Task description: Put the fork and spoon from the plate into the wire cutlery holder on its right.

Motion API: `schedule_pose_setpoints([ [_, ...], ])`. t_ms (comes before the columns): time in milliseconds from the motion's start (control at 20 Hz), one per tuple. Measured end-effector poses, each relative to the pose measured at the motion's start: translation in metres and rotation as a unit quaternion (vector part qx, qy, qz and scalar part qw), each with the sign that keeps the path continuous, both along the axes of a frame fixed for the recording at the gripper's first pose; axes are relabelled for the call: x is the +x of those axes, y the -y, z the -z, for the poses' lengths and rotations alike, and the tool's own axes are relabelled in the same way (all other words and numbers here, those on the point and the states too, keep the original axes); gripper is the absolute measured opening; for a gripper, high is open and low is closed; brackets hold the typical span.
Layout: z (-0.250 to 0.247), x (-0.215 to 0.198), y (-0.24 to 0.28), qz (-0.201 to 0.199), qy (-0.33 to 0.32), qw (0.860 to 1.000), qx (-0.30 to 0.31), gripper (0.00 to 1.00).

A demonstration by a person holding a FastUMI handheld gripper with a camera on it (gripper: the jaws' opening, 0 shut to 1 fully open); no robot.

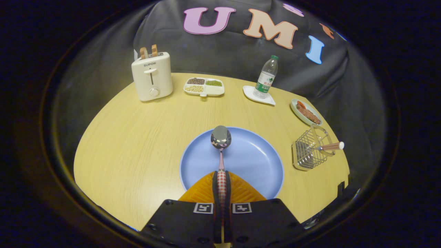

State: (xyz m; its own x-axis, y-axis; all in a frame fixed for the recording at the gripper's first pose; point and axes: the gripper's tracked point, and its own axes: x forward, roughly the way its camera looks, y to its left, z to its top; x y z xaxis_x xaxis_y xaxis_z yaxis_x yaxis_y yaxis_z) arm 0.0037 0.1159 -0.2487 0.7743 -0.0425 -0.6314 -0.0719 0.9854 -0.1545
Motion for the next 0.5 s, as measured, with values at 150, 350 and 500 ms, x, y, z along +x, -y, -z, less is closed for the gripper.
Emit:
schedule_pose_setpoints([
  [150, -0.018, -0.002, 0.007, 0.018, -0.007, 1.000, 0.011, 0.06],
  [350, -0.046, 0.000, 0.027, 0.082, -0.034, 0.995, 0.038, 0.06],
  [500, -0.069, 0.003, 0.036, 0.127, -0.069, 0.986, 0.083, 0.06],
])
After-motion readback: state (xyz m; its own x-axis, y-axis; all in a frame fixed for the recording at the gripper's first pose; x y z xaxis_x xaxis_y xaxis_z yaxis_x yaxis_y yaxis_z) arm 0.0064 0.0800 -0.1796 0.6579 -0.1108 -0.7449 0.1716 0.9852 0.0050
